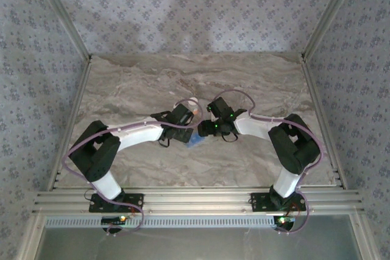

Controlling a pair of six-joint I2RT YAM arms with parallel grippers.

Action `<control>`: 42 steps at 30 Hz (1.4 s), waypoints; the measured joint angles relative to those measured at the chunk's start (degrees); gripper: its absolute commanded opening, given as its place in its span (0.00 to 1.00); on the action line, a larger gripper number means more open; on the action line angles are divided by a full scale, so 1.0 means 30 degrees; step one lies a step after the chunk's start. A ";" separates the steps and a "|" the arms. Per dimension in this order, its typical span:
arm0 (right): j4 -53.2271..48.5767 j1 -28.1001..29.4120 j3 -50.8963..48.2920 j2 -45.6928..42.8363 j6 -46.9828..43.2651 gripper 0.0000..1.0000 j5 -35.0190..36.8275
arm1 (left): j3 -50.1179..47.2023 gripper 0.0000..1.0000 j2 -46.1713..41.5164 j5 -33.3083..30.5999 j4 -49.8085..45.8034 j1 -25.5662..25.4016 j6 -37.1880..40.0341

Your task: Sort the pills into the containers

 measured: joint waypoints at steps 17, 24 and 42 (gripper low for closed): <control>-0.0801 -0.0401 0.0138 -0.0357 0.0066 0.74 -0.0219 | -0.0918 0.98 -0.5413 0.3905 0.0940 0.1559 -0.2892; -0.0925 -0.0743 0.0430 -0.0597 0.0066 0.74 -0.0379 | -0.3140 0.98 -0.6222 0.5107 0.1443 0.0692 -0.4932; -0.1217 -0.2812 -0.0481 -0.2885 0.0066 0.75 -0.0699 | -0.4189 0.98 -0.4335 0.5799 0.4612 -0.1858 -0.7555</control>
